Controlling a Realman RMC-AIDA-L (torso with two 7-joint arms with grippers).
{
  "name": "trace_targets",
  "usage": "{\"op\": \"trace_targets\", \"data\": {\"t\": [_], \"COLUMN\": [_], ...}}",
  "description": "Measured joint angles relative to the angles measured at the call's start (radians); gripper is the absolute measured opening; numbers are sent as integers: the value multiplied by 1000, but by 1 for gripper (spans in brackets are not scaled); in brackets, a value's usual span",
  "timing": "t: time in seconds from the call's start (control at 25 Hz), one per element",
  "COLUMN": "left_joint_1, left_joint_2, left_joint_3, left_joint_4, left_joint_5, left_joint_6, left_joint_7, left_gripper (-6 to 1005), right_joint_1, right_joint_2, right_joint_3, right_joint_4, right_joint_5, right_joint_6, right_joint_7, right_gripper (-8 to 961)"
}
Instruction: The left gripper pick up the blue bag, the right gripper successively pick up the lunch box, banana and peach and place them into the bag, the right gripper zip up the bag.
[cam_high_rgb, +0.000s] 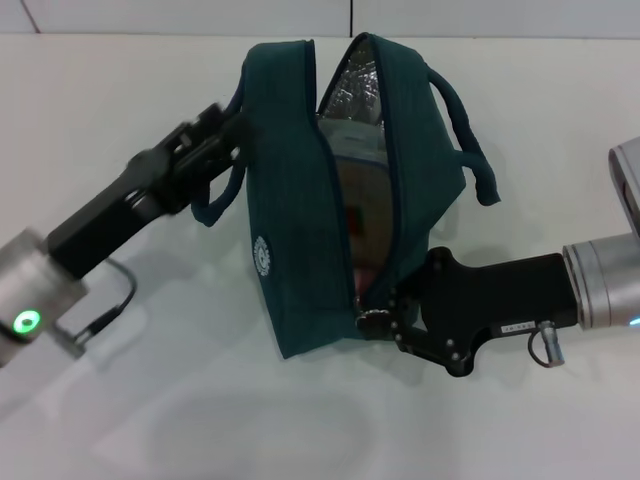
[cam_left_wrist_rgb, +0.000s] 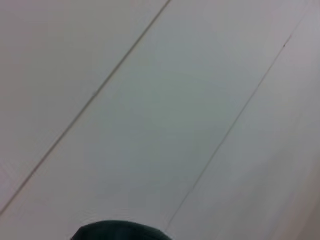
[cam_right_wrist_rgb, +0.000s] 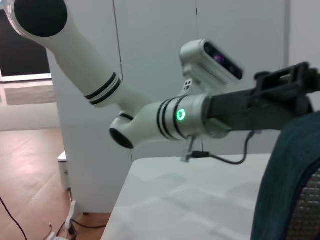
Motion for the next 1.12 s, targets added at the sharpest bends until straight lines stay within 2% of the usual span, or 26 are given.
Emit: {"op": "trace_targets", "data": {"t": [0.24, 0.36, 0.4, 0.52, 0.68, 0.8, 0.96, 1.12], "left_joint_1": [138, 183, 203, 213, 196, 155, 78, 47], "left_joint_2": [-1, -2, -2, -6, -10, -11, -12, -8], "left_joint_3": [39, 113, 171, 231, 257, 259, 267, 272], "left_joint_4": [45, 48, 39, 17, -42, -72, -118, -134], "left_joint_5": [31, 38, 39, 38, 32, 30, 37, 39], "left_joint_6": [61, 67, 63, 46, 4, -46, -93, -109], "left_joint_7": [94, 193, 271, 368, 469, 479, 480, 480], "left_gripper": [809, 816, 816, 817, 817, 817, 816, 816], "right_joint_1": [-24, -31, -31, -24, -22, -21, -19, -23], "right_joint_2": [-4, -8, -9, -18, -21, -21, -9, -7], "right_joint_3": [1, 10, 17, 50, 55, 58, 85, 91], "right_joint_4": [-57, -76, -78, -72, -75, -75, -68, -68], "right_joint_5": [0, -3, -6, -11, -11, -9, -11, -8], "right_joint_6": [-9, -11, -12, -13, -13, -10, -12, -13], "right_joint_7": [-10, -9, -8, 4, 13, 15, 25, 38], "right_gripper": [10, 10, 10, 10, 10, 11, 11, 11]}}
